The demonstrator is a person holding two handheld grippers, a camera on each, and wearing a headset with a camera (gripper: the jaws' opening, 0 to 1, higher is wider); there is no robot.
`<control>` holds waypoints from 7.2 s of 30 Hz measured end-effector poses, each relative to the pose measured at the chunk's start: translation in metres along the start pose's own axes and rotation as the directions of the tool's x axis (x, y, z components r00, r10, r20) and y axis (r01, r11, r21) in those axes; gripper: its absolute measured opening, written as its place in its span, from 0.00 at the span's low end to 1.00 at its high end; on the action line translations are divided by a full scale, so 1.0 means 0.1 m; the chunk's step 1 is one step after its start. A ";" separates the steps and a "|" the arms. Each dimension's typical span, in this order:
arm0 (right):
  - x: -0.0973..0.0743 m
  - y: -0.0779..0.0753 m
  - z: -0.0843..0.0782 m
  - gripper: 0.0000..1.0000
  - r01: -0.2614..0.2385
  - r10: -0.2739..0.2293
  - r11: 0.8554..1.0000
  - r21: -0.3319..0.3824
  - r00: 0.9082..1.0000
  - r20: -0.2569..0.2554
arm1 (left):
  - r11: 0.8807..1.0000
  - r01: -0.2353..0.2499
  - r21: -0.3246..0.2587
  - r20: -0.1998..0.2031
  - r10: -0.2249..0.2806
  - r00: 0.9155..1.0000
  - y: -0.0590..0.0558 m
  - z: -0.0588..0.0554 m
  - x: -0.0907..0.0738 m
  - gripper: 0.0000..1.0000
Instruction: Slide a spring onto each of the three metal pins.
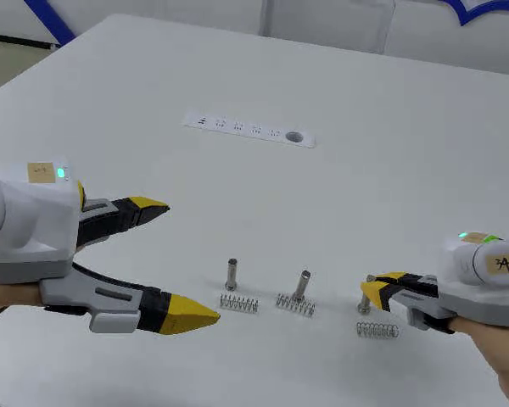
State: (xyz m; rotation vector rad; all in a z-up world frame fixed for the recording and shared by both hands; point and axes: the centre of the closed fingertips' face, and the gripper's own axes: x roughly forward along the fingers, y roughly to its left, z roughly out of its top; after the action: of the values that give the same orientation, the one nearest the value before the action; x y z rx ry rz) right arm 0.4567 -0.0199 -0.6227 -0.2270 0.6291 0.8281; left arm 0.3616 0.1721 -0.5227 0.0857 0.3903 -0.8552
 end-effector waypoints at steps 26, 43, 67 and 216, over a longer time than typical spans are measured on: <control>-0.09 -0.02 -0.01 0.11 -0.006 0.007 1.000 -0.030 0.999 0.052 | 1.000 0.022 0.012 -0.012 -0.021 1.000 -0.09 0.04 0.09 0.99; -0.36 0.07 -0.31 0.27 -0.200 0.168 0.951 -0.237 0.974 -0.150 | 1.000 -0.006 0.008 -0.016 0.006 1.000 -0.07 -0.03 0.03 1.00; -0.14 0.10 -0.63 0.25 -0.386 0.292 0.864 -0.324 0.907 -0.303 | 0.999 -0.038 -0.032 -0.021 0.038 0.999 0.01 -0.10 -0.06 1.00; -1.01 1.44 0.57 0.11 -0.458 0.444 0.669 -0.586 0.878 -0.179 | 0.887 0.367 0.279 -0.041 -0.371 0.928 -1.21 0.36 0.67 0.10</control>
State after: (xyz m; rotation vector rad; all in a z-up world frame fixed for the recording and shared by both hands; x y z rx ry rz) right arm 0.3228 0.0380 -0.5094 -0.6988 0.4127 1.5194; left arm 0.3216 0.0366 -0.5045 0.2773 0.2714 -1.2879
